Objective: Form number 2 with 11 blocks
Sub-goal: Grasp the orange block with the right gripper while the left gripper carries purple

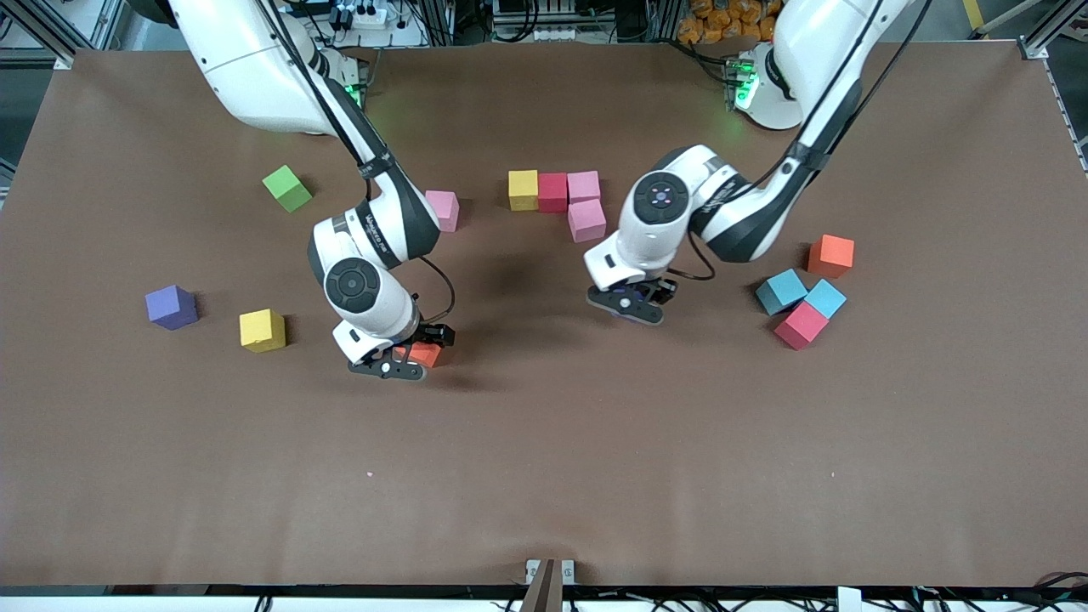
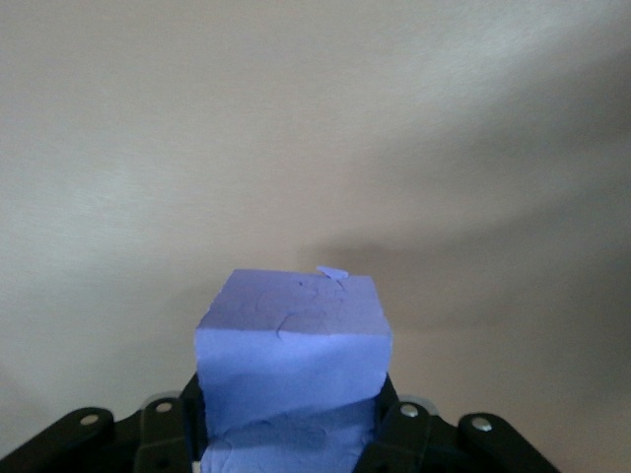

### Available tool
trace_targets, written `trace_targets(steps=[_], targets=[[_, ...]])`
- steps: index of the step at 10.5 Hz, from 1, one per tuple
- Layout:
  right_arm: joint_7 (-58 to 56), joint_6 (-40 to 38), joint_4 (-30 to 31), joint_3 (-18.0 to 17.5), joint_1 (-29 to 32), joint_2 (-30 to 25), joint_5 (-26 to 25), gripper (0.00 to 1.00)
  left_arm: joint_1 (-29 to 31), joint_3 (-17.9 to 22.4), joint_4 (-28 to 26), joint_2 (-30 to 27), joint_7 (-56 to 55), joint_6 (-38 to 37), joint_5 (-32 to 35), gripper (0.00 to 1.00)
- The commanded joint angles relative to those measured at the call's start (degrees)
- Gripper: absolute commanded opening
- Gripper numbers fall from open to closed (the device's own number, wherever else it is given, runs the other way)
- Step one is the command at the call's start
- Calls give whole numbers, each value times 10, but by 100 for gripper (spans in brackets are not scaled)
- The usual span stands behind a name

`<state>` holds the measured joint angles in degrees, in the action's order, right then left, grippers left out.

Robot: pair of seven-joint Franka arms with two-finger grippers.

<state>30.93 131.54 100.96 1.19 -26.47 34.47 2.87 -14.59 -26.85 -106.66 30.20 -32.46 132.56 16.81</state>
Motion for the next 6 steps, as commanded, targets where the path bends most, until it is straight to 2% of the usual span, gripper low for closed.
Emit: trace_targets(steps=[1, 4, 6], targets=[[17, 10, 1, -5, 10, 4, -4, 100, -33, 2, 50, 39, -104, -10, 6, 7], [37, 10, 1, -5, 12, 9, -4, 100, -49, 2, 72, 66, -220, -9, 6, 7], [49, 11, 1, -5, 18, 14, -3, 100, -64, 2, 68, 75, -237, -9, 6, 7]])
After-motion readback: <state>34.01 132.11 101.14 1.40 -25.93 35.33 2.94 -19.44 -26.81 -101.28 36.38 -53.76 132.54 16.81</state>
